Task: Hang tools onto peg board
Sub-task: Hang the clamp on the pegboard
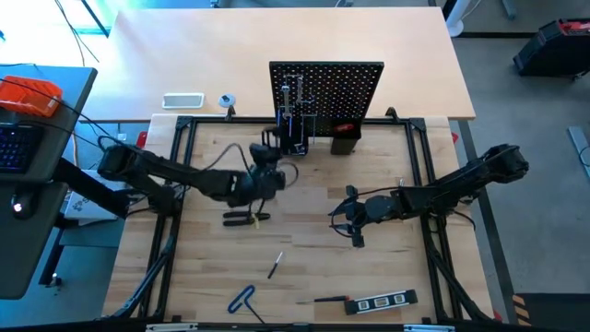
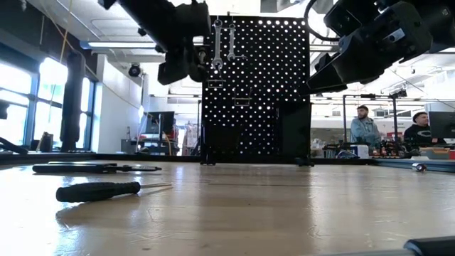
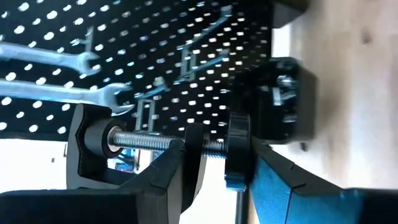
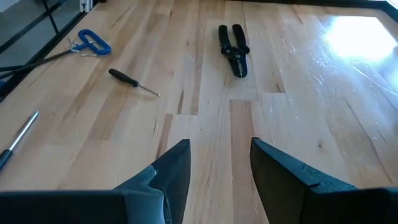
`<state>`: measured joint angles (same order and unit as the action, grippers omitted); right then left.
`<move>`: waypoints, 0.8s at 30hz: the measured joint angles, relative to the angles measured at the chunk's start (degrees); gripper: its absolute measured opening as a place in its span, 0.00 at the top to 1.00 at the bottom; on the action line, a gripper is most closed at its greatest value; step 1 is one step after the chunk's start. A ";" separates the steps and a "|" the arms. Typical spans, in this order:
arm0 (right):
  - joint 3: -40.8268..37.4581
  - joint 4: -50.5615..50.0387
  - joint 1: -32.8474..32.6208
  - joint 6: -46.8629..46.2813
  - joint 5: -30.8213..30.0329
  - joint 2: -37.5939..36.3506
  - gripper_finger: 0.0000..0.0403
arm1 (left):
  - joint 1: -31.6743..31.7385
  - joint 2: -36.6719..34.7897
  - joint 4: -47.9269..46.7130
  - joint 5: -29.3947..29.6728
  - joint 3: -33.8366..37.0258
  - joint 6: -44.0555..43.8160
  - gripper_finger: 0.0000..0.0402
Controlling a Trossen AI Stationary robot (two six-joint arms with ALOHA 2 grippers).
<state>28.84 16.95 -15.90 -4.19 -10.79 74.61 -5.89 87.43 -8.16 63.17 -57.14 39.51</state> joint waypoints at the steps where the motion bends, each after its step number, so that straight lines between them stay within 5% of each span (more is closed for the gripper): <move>1: 0.00 -0.01 -0.02 0.05 -0.02 0.00 0.60 | 0.92 -0.67 1.33 -0.84 0.37 1.16 0.69; 6: -0.01 -0.02 -0.01 -0.05 -0.02 -0.01 0.60 | 4.40 -2.00 2.45 -8.16 0.92 2.81 0.69; 24: -0.09 -0.02 -0.62 0.18 -0.38 0.00 0.60 | 8.09 -1.95 7.46 -13.48 0.96 10.48 0.69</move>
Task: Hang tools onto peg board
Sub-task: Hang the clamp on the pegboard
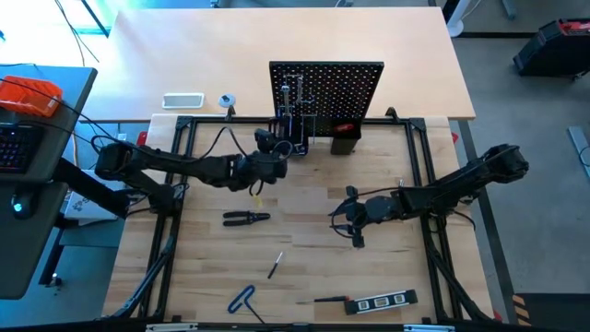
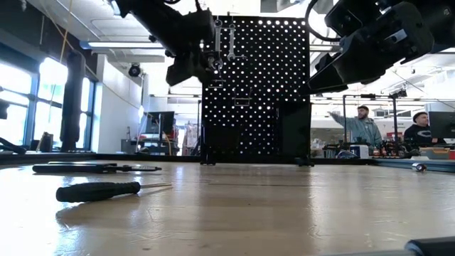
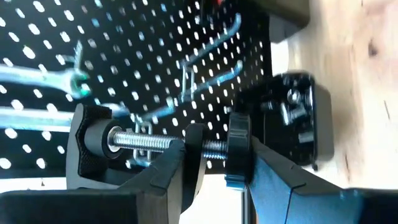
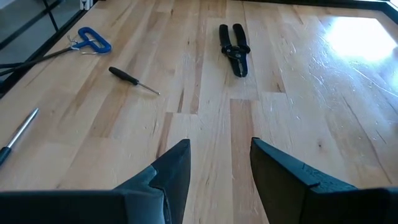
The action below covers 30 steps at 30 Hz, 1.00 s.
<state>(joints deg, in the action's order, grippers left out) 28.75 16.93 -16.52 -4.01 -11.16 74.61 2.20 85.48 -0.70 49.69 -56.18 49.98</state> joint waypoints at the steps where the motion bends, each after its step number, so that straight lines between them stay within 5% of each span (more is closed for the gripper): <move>1: 0.00 0.01 -0.04 0.03 -0.01 0.00 0.60 | 0.19 0.09 1.01 -0.22 0.00 0.74 0.69; 19: 0.00 -0.17 -1.98 0.39 -0.76 0.00 0.60 | 4.02 0.19 1.78 -2.96 0.00 -0.25 0.69; 30: 0.00 -0.39 -2.03 0.39 -0.76 0.00 0.60 | 4.13 0.19 -0.38 -0.66 0.00 -0.54 0.59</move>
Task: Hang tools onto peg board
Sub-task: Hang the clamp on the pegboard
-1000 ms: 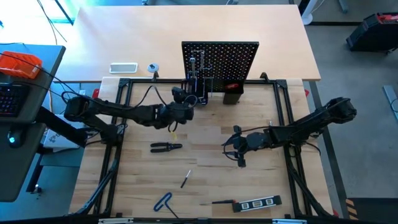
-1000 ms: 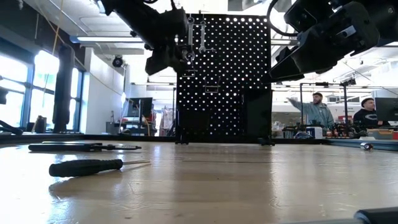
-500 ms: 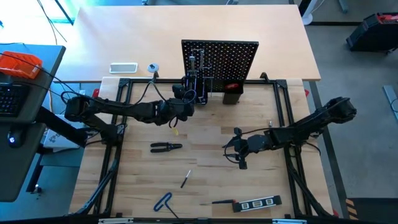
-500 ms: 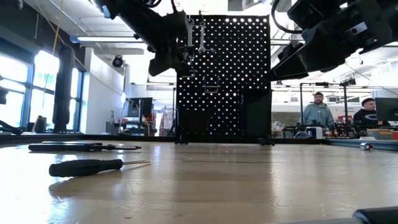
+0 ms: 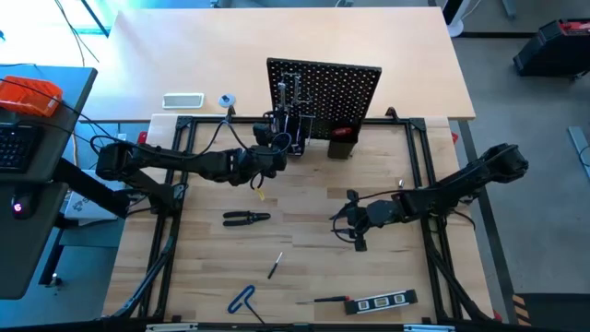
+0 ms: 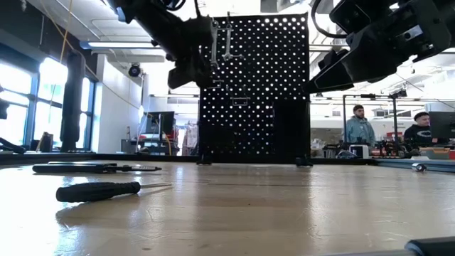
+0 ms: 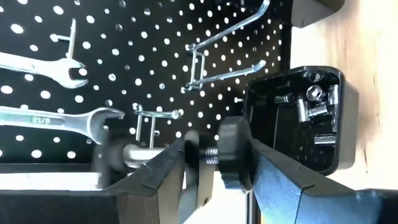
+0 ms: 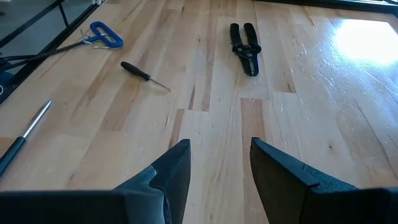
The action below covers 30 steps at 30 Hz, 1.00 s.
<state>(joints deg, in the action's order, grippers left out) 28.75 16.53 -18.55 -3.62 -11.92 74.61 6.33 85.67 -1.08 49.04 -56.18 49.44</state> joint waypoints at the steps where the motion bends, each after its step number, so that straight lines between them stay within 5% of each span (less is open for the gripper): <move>1: 0.00 -0.01 0.00 0.00 0.00 0.00 0.60 | 0.03 0.00 -0.38 0.16 0.00 -0.29 0.59; 30: 0.00 -0.02 0.00 -0.42 0.03 0.00 0.60 | -1.86 0.09 -5.67 2.72 0.00 -4.76 0.51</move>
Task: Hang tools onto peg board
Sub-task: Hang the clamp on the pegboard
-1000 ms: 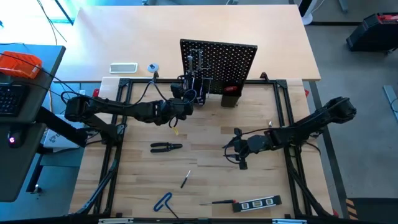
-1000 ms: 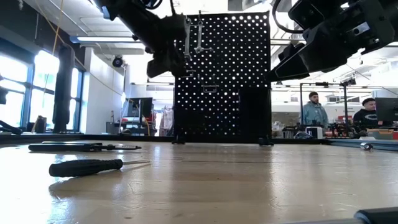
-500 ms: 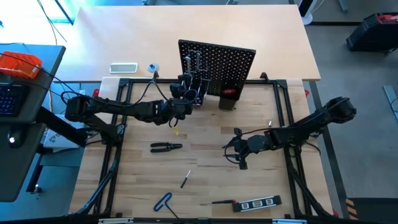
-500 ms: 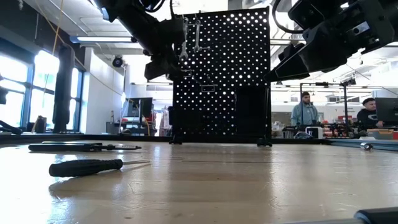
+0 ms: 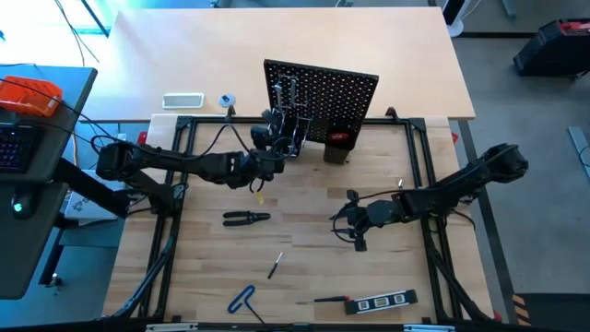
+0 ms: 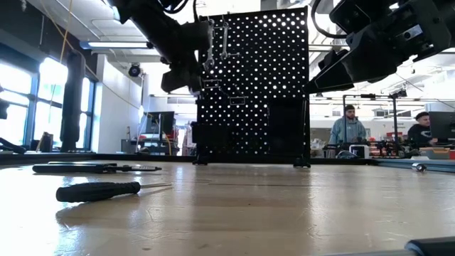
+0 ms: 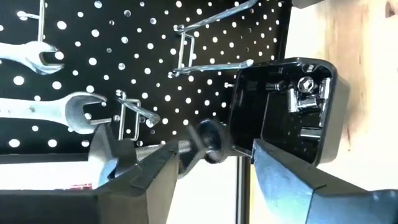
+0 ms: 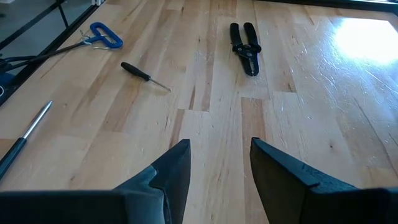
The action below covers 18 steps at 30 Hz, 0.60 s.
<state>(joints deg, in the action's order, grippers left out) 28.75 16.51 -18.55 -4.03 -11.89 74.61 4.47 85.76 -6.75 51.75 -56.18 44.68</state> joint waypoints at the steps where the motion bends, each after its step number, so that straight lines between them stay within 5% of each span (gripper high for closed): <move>1: 0.00 0.00 0.00 0.00 0.01 0.00 0.60 | -0.02 0.00 -0.06 0.01 0.00 -0.38 0.50; 18: 0.00 -0.60 -0.02 0.09 -1.67 0.02 0.60 | -1.69 -0.88 -3.36 1.31 0.00 -4.12 0.43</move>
<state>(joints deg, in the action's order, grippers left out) 28.75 15.92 -18.57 -3.95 -13.56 74.63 2.78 84.88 -10.12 53.07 -56.18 40.56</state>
